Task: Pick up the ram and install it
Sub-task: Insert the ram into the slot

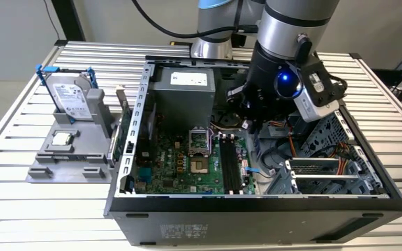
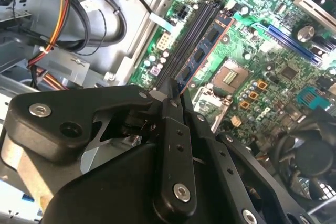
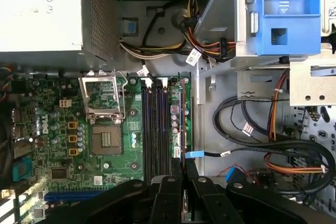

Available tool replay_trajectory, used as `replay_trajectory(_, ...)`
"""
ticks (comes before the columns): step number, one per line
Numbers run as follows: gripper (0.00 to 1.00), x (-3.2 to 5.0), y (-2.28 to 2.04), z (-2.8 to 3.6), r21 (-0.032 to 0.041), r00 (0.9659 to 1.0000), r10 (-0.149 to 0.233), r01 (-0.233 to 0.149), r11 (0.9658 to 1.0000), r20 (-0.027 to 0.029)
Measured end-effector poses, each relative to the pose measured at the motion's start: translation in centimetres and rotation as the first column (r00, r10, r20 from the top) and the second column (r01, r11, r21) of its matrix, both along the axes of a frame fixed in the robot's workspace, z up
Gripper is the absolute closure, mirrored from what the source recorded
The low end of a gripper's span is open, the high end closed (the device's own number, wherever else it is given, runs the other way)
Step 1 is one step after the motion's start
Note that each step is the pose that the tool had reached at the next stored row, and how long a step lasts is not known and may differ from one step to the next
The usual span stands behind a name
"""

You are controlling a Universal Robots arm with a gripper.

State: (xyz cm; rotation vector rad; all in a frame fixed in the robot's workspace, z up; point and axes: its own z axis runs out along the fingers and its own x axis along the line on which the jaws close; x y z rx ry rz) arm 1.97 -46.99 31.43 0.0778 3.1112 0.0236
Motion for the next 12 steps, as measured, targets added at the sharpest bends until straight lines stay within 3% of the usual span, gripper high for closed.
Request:
replay_trajectory(8, 1.00, 0.00, 0.00, -0.30, 0.0002, 1.0000, 0.000, 0.000, 1.0000, 0.0001)
replay_trajectory(12, 1.00, 0.00, 0.00, -0.81, -0.0001, 1.0000, 0.000, 0.000, 1.0000, 0.0000)
